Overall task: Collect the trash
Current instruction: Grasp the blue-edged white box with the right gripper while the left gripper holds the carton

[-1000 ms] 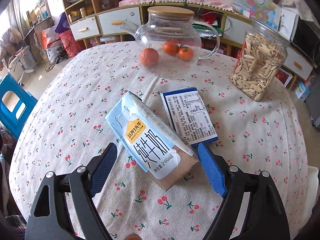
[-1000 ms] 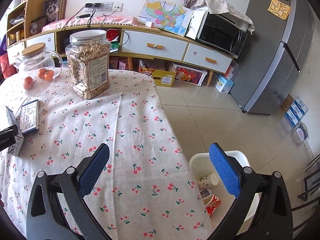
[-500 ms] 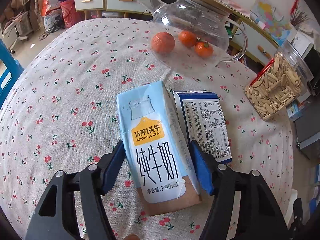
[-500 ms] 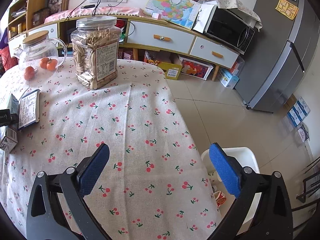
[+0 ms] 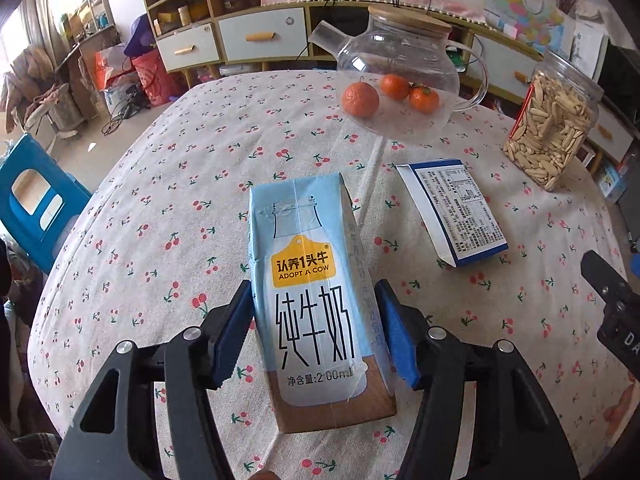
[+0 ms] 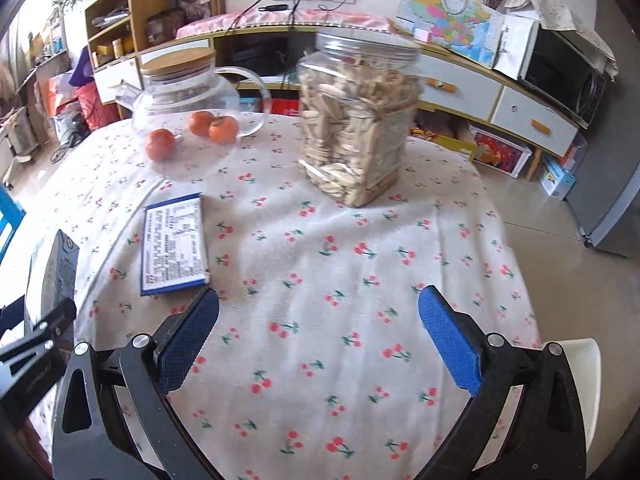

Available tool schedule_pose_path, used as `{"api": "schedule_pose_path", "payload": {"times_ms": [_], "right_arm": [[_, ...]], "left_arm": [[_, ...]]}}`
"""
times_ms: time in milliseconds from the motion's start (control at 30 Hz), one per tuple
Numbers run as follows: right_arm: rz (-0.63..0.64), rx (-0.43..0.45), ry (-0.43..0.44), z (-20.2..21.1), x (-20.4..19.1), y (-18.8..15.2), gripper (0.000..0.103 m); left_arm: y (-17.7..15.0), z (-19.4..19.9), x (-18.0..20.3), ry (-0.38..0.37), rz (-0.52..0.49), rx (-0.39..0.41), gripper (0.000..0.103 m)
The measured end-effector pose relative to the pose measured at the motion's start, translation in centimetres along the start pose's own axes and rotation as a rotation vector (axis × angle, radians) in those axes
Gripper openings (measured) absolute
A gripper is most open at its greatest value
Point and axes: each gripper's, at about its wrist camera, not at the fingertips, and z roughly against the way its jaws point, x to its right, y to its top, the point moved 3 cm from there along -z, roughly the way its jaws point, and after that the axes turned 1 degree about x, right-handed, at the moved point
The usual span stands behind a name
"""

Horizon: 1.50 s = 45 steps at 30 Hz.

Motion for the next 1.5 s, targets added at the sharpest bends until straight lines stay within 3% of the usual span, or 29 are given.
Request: {"api": "schedule_pose_path", "payload": {"times_ms": [200, 433, 533, 600, 667, 1000, 1500], "right_arm": [[0.006, -0.072, 0.184, -3.4, -5.9, 2.3, 0.096], [-0.019, -0.189, 0.240, -7.4, -8.7, 2.9, 0.096], [-0.025, -0.165, 0.219, -7.6, -9.1, 3.0, 0.095], [-0.006, -0.155, 0.186, -7.6, -9.5, 3.1, 0.084], [0.020, -0.149, 0.165, -7.5, -9.5, 3.3, 0.054], [-0.024, -0.075, 0.182, -3.4, -4.9, 2.2, 0.053], [-0.015, 0.044, 0.042, 5.6, 5.4, -2.8, 0.053]], "left_arm": [[-1.9, -0.2, -2.4, -0.031, 0.045, -0.059, 0.060], [-1.8, -0.5, -4.5, -0.036, 0.110, -0.073, 0.060], [-1.8, -0.7, -4.8, -0.042, 0.119, -0.076, 0.060], [-1.9, -0.9, -4.9, -0.048, 0.130, -0.084, 0.060], [-1.9, -1.0, -5.0, -0.047, 0.132, -0.080, 0.060], [-1.2, 0.1, -4.6, -0.044, 0.131, -0.036, 0.061], [-1.3, 4.2, 0.3, -0.070, -0.002, 0.087, 0.061]]}}
